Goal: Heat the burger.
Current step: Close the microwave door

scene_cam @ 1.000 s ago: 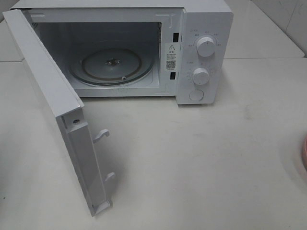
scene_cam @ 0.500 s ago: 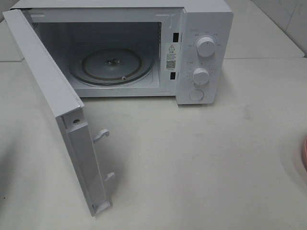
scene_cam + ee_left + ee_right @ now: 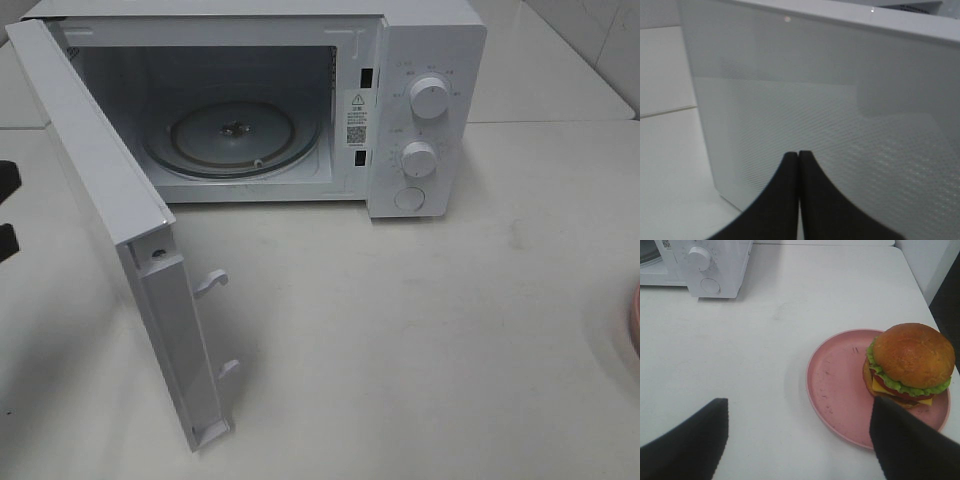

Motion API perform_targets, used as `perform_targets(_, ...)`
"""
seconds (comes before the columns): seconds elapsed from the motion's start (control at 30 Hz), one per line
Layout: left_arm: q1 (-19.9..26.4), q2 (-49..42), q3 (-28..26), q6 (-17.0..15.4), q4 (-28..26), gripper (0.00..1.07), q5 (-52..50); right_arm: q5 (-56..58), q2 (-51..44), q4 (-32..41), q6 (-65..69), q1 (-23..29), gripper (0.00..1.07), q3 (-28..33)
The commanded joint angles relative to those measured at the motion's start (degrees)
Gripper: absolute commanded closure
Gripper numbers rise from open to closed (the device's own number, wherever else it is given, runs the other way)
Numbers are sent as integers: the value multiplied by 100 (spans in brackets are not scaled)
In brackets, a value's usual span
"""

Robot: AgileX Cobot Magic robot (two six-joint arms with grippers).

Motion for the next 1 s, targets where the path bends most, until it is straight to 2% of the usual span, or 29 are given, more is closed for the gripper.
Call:
perform_targets(0.03, -304, 195, -132, 92, -264, 107, -126, -69, -149, -11, -57, -23, 31, 11)
perform_targets(0.1, -722, 487, -246, 309, -733, 107, -126, -69, -149, -11, -57, -23, 31, 11)
perform_targets(0.2, -854, 567, -298, 384, -888, 107, -126, -69, -149, -11, -57, -23, 31, 11)
perform_targets(0.23, -1100, 705, -390, 498, -1163, 107, -178, -69, -149, -11, -57, -23, 31, 11)
perform_targets(0.3, -1203, 768, -430, 561, -1289, 107, -212, -69, -149, -11, -57, -23, 31, 11)
perform_targets(0.37, -1667, 1014, -642, 688, -1891, 107, -258, -69, -149, -11, -57, -23, 31, 11)
perform_targets(0.43, -1759, 1071, -693, 733, -2028, 107, -258, -69, -149, -11, -57, -23, 31, 11)
perform_targets(0.47, -1982, 1175, -825, 888, -2303, 107, -252, -69, -149, -11, -57, -23, 31, 11)
perform_targets(0.57, -2068, 1220, -900, 951, -2424, 107, -252, -69, -149, -11, -57, -23, 31, 11)
perform_targets(0.63, -2452, 1415, -1220, 1203, -3014, 107, -212, -69, -149, -11, -57, -23, 31, 11)
perform_targets(0.7, -2538, 1467, -1295, 1232, -3174, 107, -189, -69, -149, -11, -57, -23, 31, 11)
perform_targets(0.8, -2819, 1667, -1725, 1404, -3575, 107, -52, -69, -149, -11, -57, -23, 31, 11)
perform_targets(1.0, -3031, 1919, -2097, 1530, -3862, 107, -29, -69, -149, -11, -57, -23, 31, 11)
